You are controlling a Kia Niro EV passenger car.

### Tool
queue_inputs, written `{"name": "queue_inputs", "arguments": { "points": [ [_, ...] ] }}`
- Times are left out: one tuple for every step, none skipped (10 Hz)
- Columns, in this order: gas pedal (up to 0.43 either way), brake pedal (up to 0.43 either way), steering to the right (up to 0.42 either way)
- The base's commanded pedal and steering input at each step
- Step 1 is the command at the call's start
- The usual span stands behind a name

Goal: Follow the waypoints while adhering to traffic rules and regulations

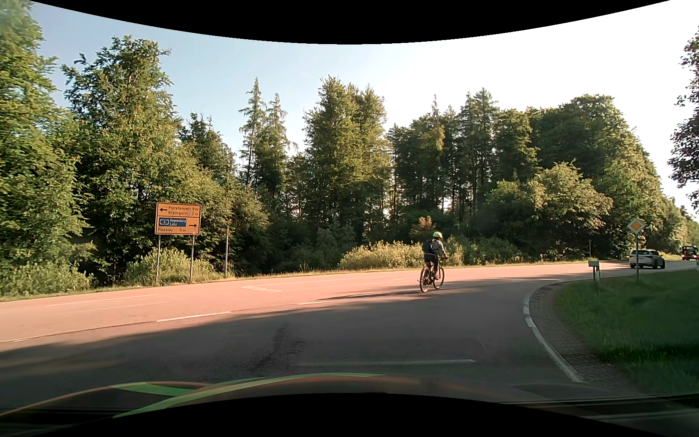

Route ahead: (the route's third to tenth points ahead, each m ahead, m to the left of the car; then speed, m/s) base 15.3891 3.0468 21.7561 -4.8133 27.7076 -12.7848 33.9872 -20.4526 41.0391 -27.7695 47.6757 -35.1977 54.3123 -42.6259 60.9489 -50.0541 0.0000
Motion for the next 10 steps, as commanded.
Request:
{"name": "queue_inputs", "arguments": {
  "points": [
    [0.000,0.000,0.065],
    [0.000,0.000,0.065],
    [0.000,0.000,0.065],
    [0.000,0.000,0.065],
    [0.000,0.000,0.064],
    [0.000,0.000,0.063],
    [0.000,0.000,0.062],
    [0.020,0.000,0.060],
    [0.039,0.000,0.057],
    [0.047,0.000,0.054]
  ]
}}
